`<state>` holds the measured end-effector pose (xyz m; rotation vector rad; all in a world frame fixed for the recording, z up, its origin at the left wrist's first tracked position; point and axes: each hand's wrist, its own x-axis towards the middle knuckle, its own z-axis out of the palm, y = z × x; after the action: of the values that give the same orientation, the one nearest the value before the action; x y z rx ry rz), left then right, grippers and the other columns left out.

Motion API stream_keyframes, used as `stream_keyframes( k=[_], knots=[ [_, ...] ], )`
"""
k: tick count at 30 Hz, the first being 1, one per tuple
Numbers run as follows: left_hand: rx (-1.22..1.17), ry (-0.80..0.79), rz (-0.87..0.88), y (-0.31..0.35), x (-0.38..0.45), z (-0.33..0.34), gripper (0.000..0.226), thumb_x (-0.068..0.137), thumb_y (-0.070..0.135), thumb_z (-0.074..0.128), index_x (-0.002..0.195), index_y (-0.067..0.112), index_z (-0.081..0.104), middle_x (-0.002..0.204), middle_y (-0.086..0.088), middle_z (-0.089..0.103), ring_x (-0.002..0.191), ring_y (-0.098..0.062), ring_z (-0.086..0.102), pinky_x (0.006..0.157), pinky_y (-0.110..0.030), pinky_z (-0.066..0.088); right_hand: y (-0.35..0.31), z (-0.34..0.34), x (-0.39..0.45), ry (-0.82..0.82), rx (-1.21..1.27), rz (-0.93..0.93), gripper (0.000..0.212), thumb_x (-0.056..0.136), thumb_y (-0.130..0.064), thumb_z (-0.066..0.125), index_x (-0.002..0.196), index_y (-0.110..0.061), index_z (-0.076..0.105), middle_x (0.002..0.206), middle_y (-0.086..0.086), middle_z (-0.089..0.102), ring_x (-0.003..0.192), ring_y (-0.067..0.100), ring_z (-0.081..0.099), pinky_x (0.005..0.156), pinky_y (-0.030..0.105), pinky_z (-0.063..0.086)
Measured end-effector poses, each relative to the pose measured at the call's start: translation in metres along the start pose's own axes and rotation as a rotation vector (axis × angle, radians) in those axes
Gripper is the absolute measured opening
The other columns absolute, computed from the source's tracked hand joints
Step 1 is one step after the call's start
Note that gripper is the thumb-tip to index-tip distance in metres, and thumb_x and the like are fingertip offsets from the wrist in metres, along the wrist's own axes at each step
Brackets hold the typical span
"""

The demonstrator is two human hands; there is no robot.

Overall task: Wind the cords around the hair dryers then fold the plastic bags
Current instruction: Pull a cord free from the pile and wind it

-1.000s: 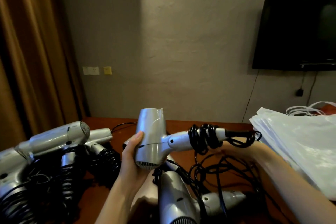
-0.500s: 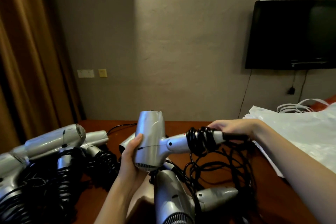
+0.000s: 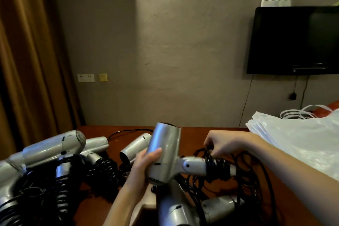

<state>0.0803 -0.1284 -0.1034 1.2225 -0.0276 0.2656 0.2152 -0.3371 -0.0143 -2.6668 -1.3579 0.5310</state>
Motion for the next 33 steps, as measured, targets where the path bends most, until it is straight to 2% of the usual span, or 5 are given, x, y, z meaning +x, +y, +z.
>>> stream_keyframes(
  k=[4, 9, 19, 28, 33],
  knots=[
    [0.131, 0.060, 0.131, -0.007, -0.001, 0.014, 0.070, 0.047, 0.047, 0.078, 0.098, 0.000, 0.065, 0.077, -0.013, 0.069, 0.064, -0.023, 0.066, 0.053, -0.030, 0.052, -0.010, -0.011, 0.002, -0.039, -0.104, 0.078, 0.015, 0.084, -0.020, 0.068, 0.097, -0.013, 0.066, 0.081, -0.006, 0.059, 0.078, 0.014, 0.054, 0.072, 0.033, 0.045],
    [0.150, 0.138, 0.239, -0.007, 0.000, 0.014, 0.069, 0.051, 0.057, 0.084, 0.099, 0.009, 0.069, 0.090, -0.028, 0.069, 0.073, -0.048, 0.064, 0.071, -0.059, 0.051, -0.008, -0.030, -0.014, 0.050, 0.184, 0.064, 0.005, 0.088, -0.012, 0.061, 0.085, -0.013, 0.064, 0.069, -0.005, 0.053, 0.062, 0.010, 0.046, 0.060, 0.025, 0.038],
    [0.283, 0.252, 0.335, -0.009, -0.001, 0.013, 0.063, 0.055, 0.058, 0.069, 0.098, 0.012, 0.069, 0.083, -0.009, 0.073, 0.077, -0.029, 0.069, 0.067, -0.042, 0.055, -0.051, -0.039, -0.025, 0.172, -0.068, 0.091, 0.024, 0.098, -0.023, 0.051, 0.113, -0.011, 0.067, 0.106, 0.002, 0.067, 0.093, 0.020, 0.063, 0.084, 0.029, 0.049],
    [0.285, 0.242, 0.329, -0.011, -0.001, 0.005, 0.071, 0.054, 0.061, 0.071, 0.104, 0.010, 0.069, 0.088, -0.009, 0.074, 0.083, -0.030, 0.070, 0.070, -0.042, 0.055, -0.043, -0.038, -0.051, -0.045, 0.024, 0.071, 0.037, 0.101, -0.011, 0.043, 0.132, -0.031, 0.050, 0.075, -0.004, 0.058, 0.060, 0.006, 0.061, 0.062, 0.017, 0.047],
    [0.256, 0.248, 0.363, -0.012, 0.000, 0.007, 0.069, 0.057, 0.062, 0.073, 0.100, 0.008, 0.071, 0.085, -0.012, 0.073, 0.079, -0.029, 0.068, 0.071, -0.047, 0.053, -0.047, -0.038, -0.059, 0.083, -0.061, 0.042, 0.032, 0.101, -0.014, 0.044, 0.125, -0.032, 0.055, 0.068, -0.005, 0.060, 0.055, 0.003, 0.056, 0.058, 0.020, 0.047]
  ],
)
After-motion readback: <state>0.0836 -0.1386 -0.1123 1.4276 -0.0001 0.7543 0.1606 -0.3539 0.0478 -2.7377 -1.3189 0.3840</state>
